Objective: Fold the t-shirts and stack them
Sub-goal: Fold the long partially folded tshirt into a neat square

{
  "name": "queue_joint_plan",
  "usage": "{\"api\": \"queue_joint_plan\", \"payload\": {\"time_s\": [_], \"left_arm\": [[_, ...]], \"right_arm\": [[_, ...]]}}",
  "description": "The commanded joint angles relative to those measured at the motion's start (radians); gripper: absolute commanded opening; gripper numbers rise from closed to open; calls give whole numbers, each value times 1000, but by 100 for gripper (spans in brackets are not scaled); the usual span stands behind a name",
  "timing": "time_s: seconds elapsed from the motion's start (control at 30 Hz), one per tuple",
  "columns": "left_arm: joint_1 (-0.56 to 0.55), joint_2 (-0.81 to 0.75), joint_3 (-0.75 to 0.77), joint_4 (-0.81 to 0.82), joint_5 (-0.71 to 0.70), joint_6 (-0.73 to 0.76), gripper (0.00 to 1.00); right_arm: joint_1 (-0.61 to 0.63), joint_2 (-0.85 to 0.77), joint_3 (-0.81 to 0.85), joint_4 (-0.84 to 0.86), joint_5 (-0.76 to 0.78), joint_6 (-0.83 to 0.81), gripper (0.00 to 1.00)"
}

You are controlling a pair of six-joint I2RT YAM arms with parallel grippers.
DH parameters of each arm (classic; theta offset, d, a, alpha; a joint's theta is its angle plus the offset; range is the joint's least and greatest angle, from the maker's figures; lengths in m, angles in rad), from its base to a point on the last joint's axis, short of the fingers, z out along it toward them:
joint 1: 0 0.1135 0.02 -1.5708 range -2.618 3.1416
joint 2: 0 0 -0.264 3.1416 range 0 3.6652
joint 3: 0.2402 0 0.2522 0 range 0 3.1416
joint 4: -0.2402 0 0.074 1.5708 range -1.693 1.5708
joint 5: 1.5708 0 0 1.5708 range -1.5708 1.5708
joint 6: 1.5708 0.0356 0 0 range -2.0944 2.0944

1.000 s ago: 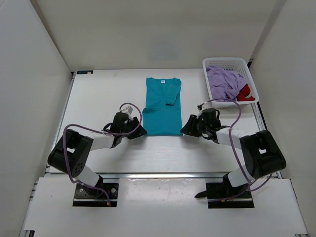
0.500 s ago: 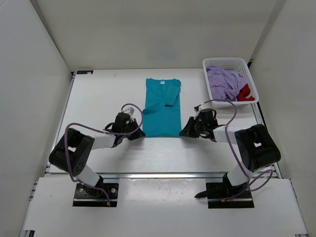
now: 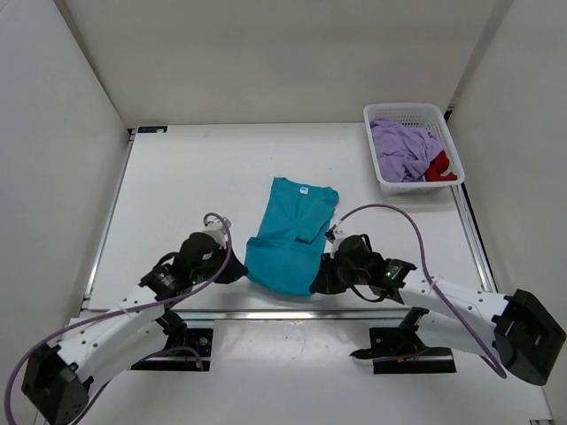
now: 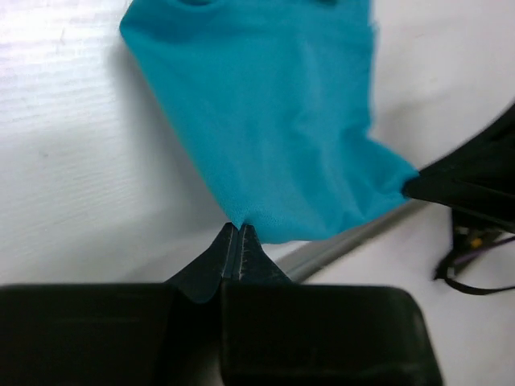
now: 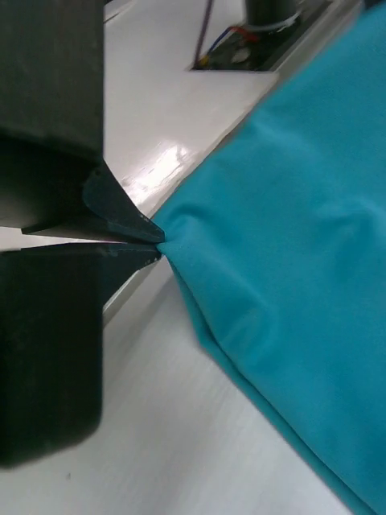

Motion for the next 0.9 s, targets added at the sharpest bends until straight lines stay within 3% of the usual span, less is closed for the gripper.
{"api": "queue_joint_plan", "payload": {"time_s": [0.0,0.1,0.17,0.47,0.7,0.8,0.87], "left_arm": [[0,-40,199,-169,-42,11,0],[84,35,319,-93,22,46,0],[168,148,370,-29,87,52,0],[241,677,648,210,99,11,0],[313,1084,956,175,107,-12,0],[316,1200,1085,158,117,-20,6],[323,1253,1154,153,111,-27,19]], "right_arm": [[-25,-38,133,-91,78,11,0],[-113,6,268,-140,86,-67,0],[-206,55,330,-135,8,-110,0],[-539,404,554,-42,-152,-188,0],[-644,665,730,-11,-156,-195,0],[-664,756,801,-54,-135,-201,0],[-662,805,852,-73,-123,-201,0]]}}
